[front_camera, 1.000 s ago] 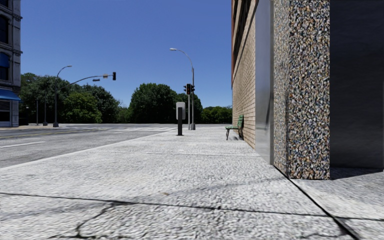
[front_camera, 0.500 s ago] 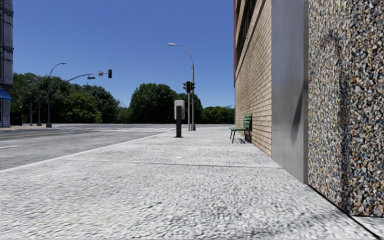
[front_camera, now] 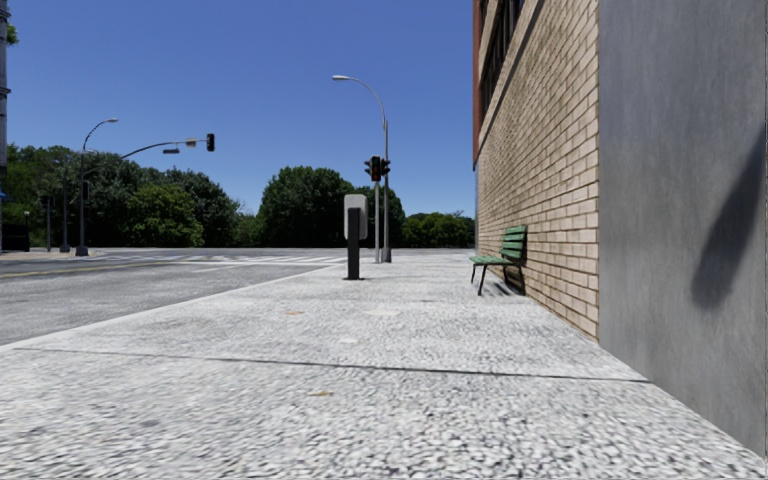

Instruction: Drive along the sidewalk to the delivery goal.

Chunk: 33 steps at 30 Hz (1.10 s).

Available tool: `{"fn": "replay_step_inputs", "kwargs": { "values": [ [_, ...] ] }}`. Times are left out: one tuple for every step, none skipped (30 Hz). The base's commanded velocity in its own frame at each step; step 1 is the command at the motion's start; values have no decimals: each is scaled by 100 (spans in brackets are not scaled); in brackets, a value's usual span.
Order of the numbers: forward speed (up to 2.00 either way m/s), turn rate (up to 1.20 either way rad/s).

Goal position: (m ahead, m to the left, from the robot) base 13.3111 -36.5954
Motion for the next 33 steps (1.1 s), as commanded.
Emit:
{"fn": "replay_step_inputs", "kwargs": {
  "values": [
    [200, 0],
    [200, 0],
    [200, 0],
    [200, 0],
    [200, 0],
    [200, 0],
    [200, 0],
    [200, 0],
    [200, 0],
    [200, 0],
    [200, 0],
    [200, 0],
    [200, 0],
    [200, 0],
    [200, 0],
    [200, 0],
    [200, 0],
    [200, 0],
    [200, 0],
    [200, 0],
    [200, 0],
    [200, 0],
    [200, 0],
    [200, 0],
    [200, 0],
    [200, 0],
    [200, 0],
    [200, 0],
    [200, 0],
    [200, 0],
    [200, -4],
    [200, -4],
    [200, -5]
  ]
}}
